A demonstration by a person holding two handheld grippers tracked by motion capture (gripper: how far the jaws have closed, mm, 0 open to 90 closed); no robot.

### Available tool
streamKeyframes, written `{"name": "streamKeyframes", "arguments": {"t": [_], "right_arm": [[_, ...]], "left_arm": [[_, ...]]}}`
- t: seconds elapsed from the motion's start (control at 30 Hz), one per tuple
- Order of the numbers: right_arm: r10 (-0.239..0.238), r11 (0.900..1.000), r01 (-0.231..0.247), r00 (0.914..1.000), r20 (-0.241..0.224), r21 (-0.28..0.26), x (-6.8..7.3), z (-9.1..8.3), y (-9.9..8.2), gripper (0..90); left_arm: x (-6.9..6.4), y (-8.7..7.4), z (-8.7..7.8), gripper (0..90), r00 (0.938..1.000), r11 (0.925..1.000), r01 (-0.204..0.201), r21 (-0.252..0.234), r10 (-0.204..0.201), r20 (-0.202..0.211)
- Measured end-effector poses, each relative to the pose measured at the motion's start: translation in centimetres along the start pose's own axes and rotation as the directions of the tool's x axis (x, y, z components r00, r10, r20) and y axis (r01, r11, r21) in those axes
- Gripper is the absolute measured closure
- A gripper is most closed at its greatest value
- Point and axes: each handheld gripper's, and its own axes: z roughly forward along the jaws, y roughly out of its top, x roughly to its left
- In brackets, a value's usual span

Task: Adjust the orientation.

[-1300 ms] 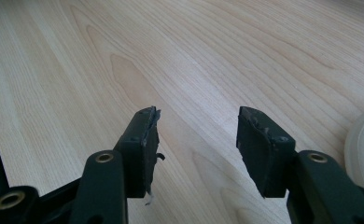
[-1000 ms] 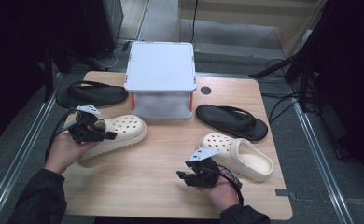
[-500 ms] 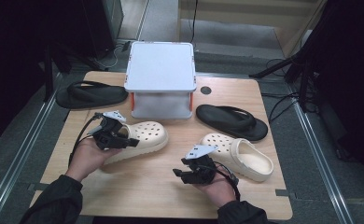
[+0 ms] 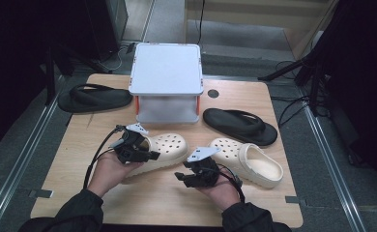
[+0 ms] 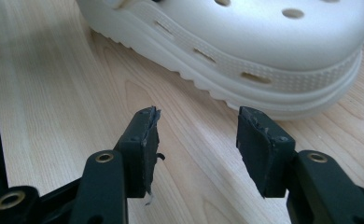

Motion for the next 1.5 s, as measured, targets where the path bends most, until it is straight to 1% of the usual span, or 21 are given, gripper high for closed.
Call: {"name": "streamKeyframes", "arguments": {"t": [0.07, 0.1, 0.17, 0.2, 0.27, 0.4, 0.47, 0.57, 0.63, 0.7, 0.8, 0.87, 0.93, 0.97, 1.0, 1.07, 1.17, 1.3, 1.37, 1.47, 1.5], "right_arm": [[0.0, 1.0, 0.0, 1.0, -0.004, 0.005, 0.1, 0.2, 0.1, 49.1], [-0.004, 1.0, 0.004, 1.0, -0.003, 0.006, 0.2, 0.2, 0.1, 49.0], [-0.008, 1.0, 0.008, 1.0, -0.003, 0.004, 0.2, 0.3, 0.1, 48.9], [-0.005, 1.0, 0.005, 1.0, -0.004, 0.003, 0.2, 0.2, 0.1, 48.9], [-0.005, 1.0, 0.005, 1.0, -0.002, 0.001, 0.2, 0.2, 0.1, 48.9], [0.005, 1.0, -0.005, 1.0, 0.005, 0.002, 0.3, 0.3, 0.1, 48.9], [0.001, 1.0, -0.001, 0.9999, 0.012, 0.002, 0.2, 0.4, 0.1, 48.8], [0.009, 0.9999, -0.009, 0.9998, 0.016, -0.004, 0.3, 0.4, 0.1, 48.9], [0.012, 0.9999, -0.012, 0.9998, 0.016, -0.012, 0.3, 0.4, 0.2, 48.9], [0.015, 0.9997, -0.014, 0.9997, 0.017, -0.017, 0.3, 0.4, 0.2, 48.8], [0.021, 0.9996, -0.021, 0.9996, 0.017, -0.019, 0.4, 0.4, 0.2, 49.0], [0.029, 0.9992, -0.029, 0.9994, 0.016, -0.026, 0.5, 0.4, 0.3, 50.3], [0.036, 0.9988, -0.036, 0.9993, 0.01, -0.034, 0.5, 0.3, 0.4, 50.9], [0.038, 0.9986, -0.037, 0.9993, 0.008, -0.036, 0.5, 0.3, 0.4, 51.6], [0.042, 0.9984, -0.042, 0.9991, 0.006, -0.038, 0.6, 0.3, 0.4, 51.9], [0.048, 0.9979, -0.048, 0.9988, 0.004, -0.043, 0.6, 0.4, 0.5, 52.8], [0.056, 0.9974, -0.056, 0.9984, 0.003, -0.045, 0.8, 0.5, 0.5, 54.1], [0.064, 0.9967, -0.064, 0.998, -0.004, -0.051, 0.9, 0.7, 0.7, 55.6], [0.072, 0.9961, -0.073, 0.9974, -0.005, -0.051, 1.0, 0.7, 0.7, 58.0], [0.063, 0.9969, -0.063, 0.9979, -0.012, -0.047, 1.1, 0.8, 0.8, 62.5], [0.059, 0.9971, -0.06, 0.9982, -0.009, -0.048, 1.2, 0.8, 0.8, 64.5]], "left_arm": [[0.2, -0.1, 0.4, 76.0, 1.0, 0.9999, 0.003, 0.011, -0.003, 0.001], [0.4, -0.2, 0.6, 76.0, 0.9999, 0.9998, 0.007, 0.018, -0.007, 0.01], [0.4, -0.3, 0.8, 76.0, 0.9999, 0.9999, 0.006, 0.016, -0.006, 0.012], [0.5, -0.2, 0.8, 76.0, 0.9999, 0.9997, 0.006, 0.024, -0.007, 0.012], [0.5, -0.2, 0.8, 75.7, 0.9999, 0.9998, 0.008, 0.017, -0.008, 0.013], [0.4, -0.2, 0.9, 73.8, 0.9999, 0.9997, -0.008, 0.022, 0.007, 0.013], [0.4, -0.2, 0.8, 67.4, 0.9999, 0.9997, -0.01, 0.024, 0.009, 0.013], [0.6, -0.1, 0.4, 58.9, 0.9997, 0.9998, -0.004, 0.019, 0.003, 0.026], [0.5, 0.0, 0.0, 54.9, 0.9998, 0.9998, -0.016, 0.012, 0.015, 0.009], [0.5, 0.1, -0.5, 50.1, 0.9998, 0.9998, -0.014, 0.014, 0.014, 0.014], [0.3, 0.1, -1.4, 48.3, 0.9996, 0.9994, -0.029, 0.017, 0.029, 0.001], [0.4, 0.1, -2.0, 48.1, 0.9994, 0.9993, -0.034, 0.019, 0.033, 0.004], [0.5, 0.0, -2.5, 49.4, 0.999, 0.999, -0.043, 0.008, 0.043, 0.012], [0.6, 0.0, -2.9, 51.9, 0.9987, 0.9989, -0.047, -0.004, 0.047, 0.018], [0.7, -0.1, -3.3, 54.3, 0.9988, 0.9991, -0.04, -0.017, 0.04, 0.027], [0.9, -0.1, -4.1, 55.4, 0.999, 0.9991, -0.033, -0.025, 0.034, 0.031], [1.3, -0.3, -5.1, 60.5, 0.999, 0.9986, -0.036, -0.039, 0.037, 0.024], [2.5, -0.8, -6.2, 67.4, 0.9999, 0.9989, -0.008, -0.046, 0.009, 0.014], [3.0, -1.0, -6.4, 72.0, 0.9999, 0.9992, -0.011, -0.039, 0.011, 0.003], [4.0, -1.5, -6.5, 78.9, 0.9994, 0.9995, -0.024, -0.022, 0.024, -0.024], [4.3, -1.6, -6.5, 80.8, 0.9995, 0.9995, -0.019, -0.025, 0.018, -0.026]]}}
